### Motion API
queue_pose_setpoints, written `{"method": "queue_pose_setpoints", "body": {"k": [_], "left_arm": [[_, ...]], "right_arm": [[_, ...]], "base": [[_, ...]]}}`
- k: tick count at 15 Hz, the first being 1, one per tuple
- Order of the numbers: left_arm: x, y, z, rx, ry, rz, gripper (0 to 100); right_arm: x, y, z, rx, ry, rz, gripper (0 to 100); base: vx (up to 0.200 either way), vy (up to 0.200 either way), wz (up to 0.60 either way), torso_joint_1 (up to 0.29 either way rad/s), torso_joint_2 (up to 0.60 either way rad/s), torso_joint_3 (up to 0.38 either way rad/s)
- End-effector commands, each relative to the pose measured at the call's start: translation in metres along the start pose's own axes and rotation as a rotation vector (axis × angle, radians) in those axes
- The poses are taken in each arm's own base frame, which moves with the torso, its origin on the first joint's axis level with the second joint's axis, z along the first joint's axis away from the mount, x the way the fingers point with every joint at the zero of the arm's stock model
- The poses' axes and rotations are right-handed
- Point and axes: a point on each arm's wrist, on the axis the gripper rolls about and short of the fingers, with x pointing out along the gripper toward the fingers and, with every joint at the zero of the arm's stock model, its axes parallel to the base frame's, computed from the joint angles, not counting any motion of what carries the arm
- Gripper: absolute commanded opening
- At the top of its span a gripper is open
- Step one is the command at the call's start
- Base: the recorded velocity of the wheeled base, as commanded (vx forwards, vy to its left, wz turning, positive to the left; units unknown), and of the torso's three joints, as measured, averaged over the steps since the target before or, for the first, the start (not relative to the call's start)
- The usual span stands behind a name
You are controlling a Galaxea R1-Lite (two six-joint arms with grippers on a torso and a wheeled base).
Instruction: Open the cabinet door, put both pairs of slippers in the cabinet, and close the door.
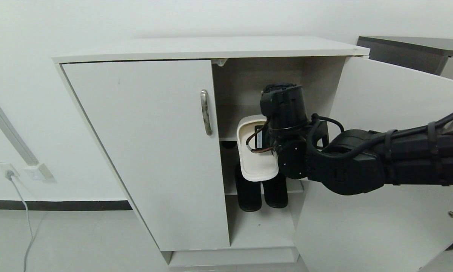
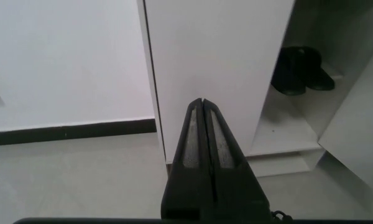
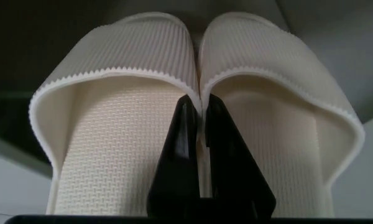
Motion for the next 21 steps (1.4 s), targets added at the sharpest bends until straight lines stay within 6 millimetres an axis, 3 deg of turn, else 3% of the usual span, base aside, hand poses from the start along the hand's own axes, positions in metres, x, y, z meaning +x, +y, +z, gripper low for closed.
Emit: {"method": "queue_pose_setpoints", "body": {"k": [1, 3, 6, 9, 15, 21], "left_arm": [[0.0, 0.0, 0.0, 0.0, 0.0, 0.001, 0], [0.0, 0.0, 0.0, 0.001, 0.0, 0.001, 0], [0.0, 0.0, 0.0, 0.001, 0.0, 0.001, 0], [0.0, 0.0, 0.0, 0.001, 0.0, -0.001, 0], [0.0, 0.0, 0.0, 0.001, 0.0, 0.001, 0], [0.0, 0.0, 0.0, 0.003, 0.0, -0.001, 0]], "right_arm": [[0.002, 0.001, -0.006, -0.004, -0.001, 0.002, 0], [0.01, 0.003, -0.011, 0.002, -0.017, -0.005, 0], [0.039, 0.003, -0.019, -0.011, -0.058, 0.014, 0], [0.058, 0.002, -0.016, -0.039, -0.098, 0.071, 0], [0.071, 0.007, 0.017, -0.026, -0.028, 0.08, 0], [0.091, 0.002, 0.011, -0.023, -0.003, 0.044, 0]], "base": [[0.0, 0.0, 0.0, 0.0, 0.0, 0.0], [0.0, 0.0, 0.0, 0.0, 0.0, 0.0], [0.0, 0.0, 0.0, 0.0, 0.0, 0.0], [0.0, 0.0, 0.0, 0.0, 0.0, 0.0], [0.0, 0.0, 0.0, 0.0, 0.0, 0.0], [0.0, 0.0, 0.0, 0.0, 0.0, 0.0]]}}
